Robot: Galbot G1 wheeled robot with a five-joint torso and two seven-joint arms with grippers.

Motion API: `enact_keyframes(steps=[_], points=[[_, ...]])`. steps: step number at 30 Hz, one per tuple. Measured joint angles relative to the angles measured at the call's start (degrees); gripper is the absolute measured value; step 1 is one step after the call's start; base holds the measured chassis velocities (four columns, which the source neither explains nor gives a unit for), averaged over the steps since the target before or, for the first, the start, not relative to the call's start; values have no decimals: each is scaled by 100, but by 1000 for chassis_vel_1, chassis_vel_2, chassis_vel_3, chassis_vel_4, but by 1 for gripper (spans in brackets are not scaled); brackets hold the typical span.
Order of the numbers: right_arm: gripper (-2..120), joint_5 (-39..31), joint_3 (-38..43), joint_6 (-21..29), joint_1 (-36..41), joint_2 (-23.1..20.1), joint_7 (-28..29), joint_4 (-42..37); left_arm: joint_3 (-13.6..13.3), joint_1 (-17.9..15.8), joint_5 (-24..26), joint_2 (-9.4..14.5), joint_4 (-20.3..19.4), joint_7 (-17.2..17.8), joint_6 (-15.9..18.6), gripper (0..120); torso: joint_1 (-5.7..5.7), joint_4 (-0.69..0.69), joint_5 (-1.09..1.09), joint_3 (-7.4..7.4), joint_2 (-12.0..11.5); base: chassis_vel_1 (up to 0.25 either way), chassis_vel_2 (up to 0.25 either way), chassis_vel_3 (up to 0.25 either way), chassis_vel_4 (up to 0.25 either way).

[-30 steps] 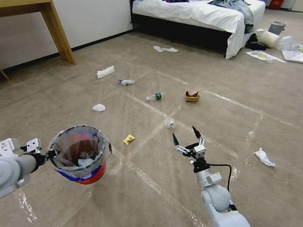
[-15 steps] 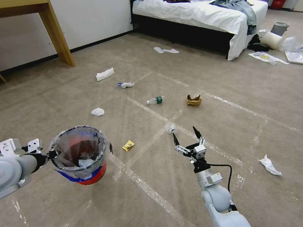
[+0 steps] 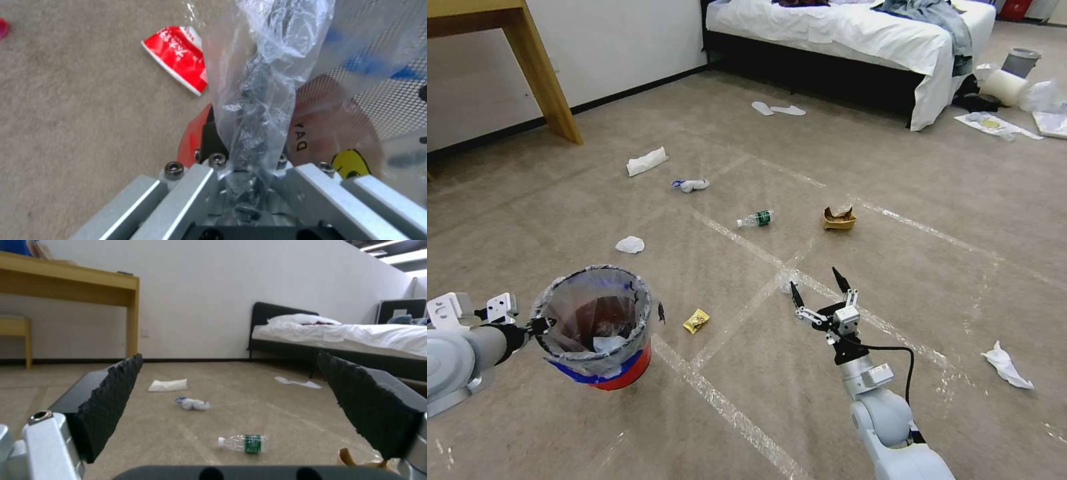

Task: Pick up the trash bin and place the garbage on the floor into it.

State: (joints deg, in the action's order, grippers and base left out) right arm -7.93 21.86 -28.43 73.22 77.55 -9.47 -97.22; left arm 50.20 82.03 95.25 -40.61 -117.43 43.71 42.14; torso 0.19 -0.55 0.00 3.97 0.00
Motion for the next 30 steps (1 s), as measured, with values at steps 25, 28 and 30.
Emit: enact_keyframes(steps=[25,28,30], points=[[100,88,-132,-28,-75,-5,177,86,-24,-26,-1,-18,1,13,0,0,0,0,0,0,0,-77,80,82,-79],[100,143,-157,22,-139,-42,323,100,-24,-26,4,-16,-2,16,0,0,0,0,0,0,0,-19,5,8,-12],[100,135,-179,22,-179,-84,359,112,-24,-31,10,-13,-3,16,-1,0,0,0,0,0,0,0,0,0,0]])
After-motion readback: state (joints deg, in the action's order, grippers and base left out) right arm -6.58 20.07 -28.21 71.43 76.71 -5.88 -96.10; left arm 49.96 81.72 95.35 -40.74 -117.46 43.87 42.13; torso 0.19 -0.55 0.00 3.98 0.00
